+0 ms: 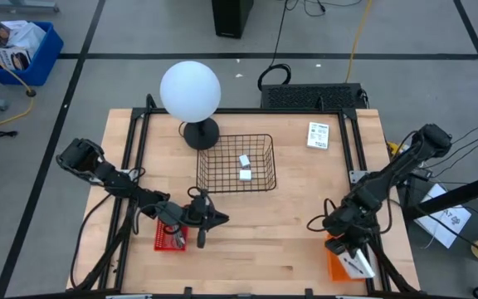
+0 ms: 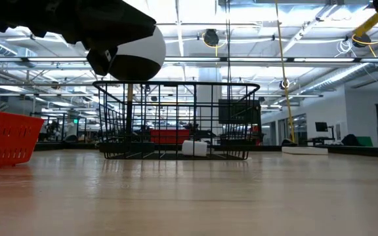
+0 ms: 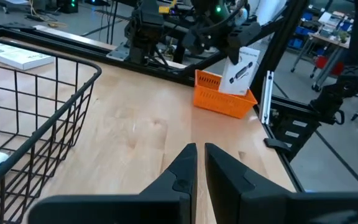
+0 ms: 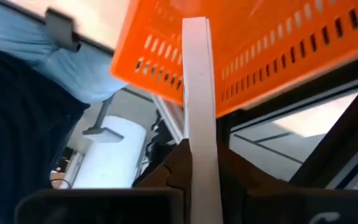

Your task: Pick and place items into bin

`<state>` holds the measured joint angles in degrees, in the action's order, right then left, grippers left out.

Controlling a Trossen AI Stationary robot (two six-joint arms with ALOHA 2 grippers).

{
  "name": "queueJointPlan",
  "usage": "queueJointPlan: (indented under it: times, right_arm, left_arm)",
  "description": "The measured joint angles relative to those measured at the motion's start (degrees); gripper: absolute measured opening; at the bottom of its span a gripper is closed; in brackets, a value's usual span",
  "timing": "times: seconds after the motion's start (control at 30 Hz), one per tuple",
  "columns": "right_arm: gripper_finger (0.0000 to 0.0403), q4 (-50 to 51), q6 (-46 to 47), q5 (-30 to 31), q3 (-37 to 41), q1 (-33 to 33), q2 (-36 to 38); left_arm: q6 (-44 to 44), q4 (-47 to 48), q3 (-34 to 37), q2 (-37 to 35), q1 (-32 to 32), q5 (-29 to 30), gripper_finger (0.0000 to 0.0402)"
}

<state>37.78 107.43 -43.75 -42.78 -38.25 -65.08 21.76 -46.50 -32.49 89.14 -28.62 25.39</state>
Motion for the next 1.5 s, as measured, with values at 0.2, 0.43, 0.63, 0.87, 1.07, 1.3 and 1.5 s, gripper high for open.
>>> queueJointPlan:
  times: [0.2, 0.43, 0.63, 0.87, 1.07, 1.3, 1.5]
  right_arm:
    - [0.0083, -0.7, -2.9, 0.0, 1.8, 1.6, 0.0]
    - [0.0117, -1.6, -4.7, -0.1, 1.8, 4.0, 0.4]
    - [0.0115, -2.6, -1.8, -1.7, 1.8, 5.7, 3.2]
    - [0.0099, 0.6, -1.0, -1.0, 1.8, 8.3, 7.4]
    - [0.0085, 3.9, -8.2, 4.9, 1.8, 11.5, 10.1]
    - [0.0079, 4.3, -20.7, 22.2, 1.8, 17.7, 11.8]
    - [0.0079, 1.1, -36.4, 42.5, 1.8, 22.9, 10.7]
  left_arm:
    - [0.0, 0.0, 0.0, 0.0, 0.0, 0.0, 0.0035]
    - [0.0, 0.0, 0.0, 0.0, 0.0, 0.0, 0.0035]
    - [0.0, 0.0, 0.0, 0.0, 0.0, 0.0, 0.0035]
    - [0.0, 0.0, 0.0, 0.0, 0.0, 0.0, 0.0035]
    - [0.0, 0.0, 0.0, 0.0, 0.0, 0.0, 0.0035]
    - [0.0, 0.0, 0.0, 0.0, 0.0, 0.0, 0.0035]
    - [0.0, 0.0, 0.0, 0.0, 0.1, 0.1, 0.0035]
